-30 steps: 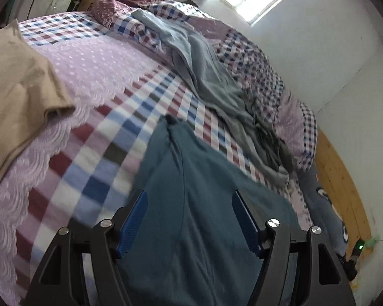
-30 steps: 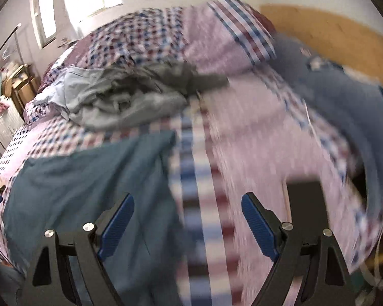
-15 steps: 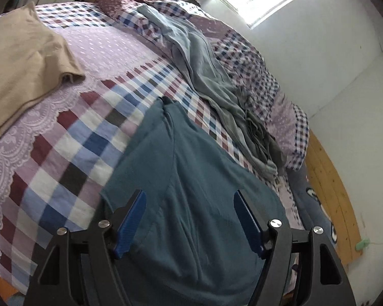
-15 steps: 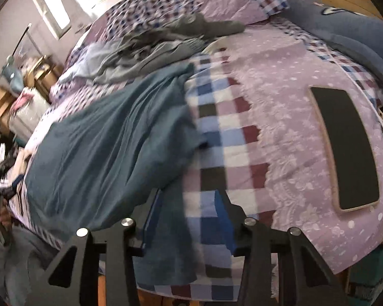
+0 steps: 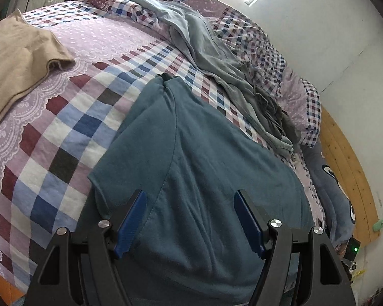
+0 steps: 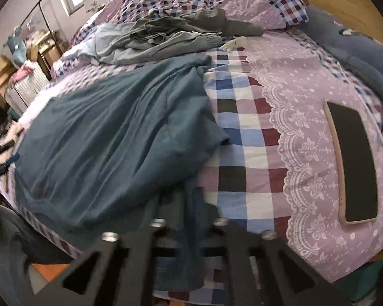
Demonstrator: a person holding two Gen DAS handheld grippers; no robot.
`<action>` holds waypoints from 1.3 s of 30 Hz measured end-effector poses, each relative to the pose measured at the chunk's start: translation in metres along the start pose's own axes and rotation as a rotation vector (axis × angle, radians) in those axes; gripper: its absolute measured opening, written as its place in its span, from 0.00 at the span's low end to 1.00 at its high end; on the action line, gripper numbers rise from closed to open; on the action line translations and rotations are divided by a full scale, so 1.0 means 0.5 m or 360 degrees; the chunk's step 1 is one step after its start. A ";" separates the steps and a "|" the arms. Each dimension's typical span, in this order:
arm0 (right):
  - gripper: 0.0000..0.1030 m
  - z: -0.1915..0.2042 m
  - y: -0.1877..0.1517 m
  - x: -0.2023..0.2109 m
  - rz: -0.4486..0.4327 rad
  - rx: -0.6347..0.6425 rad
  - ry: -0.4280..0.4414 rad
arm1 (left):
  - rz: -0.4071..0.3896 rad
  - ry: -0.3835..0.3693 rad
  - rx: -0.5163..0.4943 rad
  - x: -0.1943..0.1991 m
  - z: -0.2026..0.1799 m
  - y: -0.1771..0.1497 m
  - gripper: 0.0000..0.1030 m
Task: Fold clothes
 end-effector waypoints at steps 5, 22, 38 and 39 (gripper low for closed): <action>0.00 -0.046 -0.003 0.038 -0.0064 -0.0133 -0.0060 | -0.0035 -0.0001 0.0043 0.012 0.009 0.003 0.73; 0.37 -0.079 0.047 0.070 -0.0294 -0.0306 -0.0215 | -0.0269 0.0132 0.0288 0.073 0.104 0.024 0.73; 0.52 0.085 0.110 0.034 -0.0357 -0.0007 -0.0138 | -0.0052 0.0212 0.0263 0.044 0.160 -0.015 0.73; 0.55 0.092 0.113 0.033 -0.0368 -0.0001 -0.0132 | -0.0048 0.0210 0.0261 0.046 0.162 -0.018 0.73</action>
Point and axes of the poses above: each gripper's, at about its wrist camera, not at the fingertips, and x roughly against the way its jaws point, z to its left, y to its top, the point moved 6 cm from there along -x, roughly the way its jaws point, and after that the axes turned 4 degrees about -x, right-handed, at the moved point
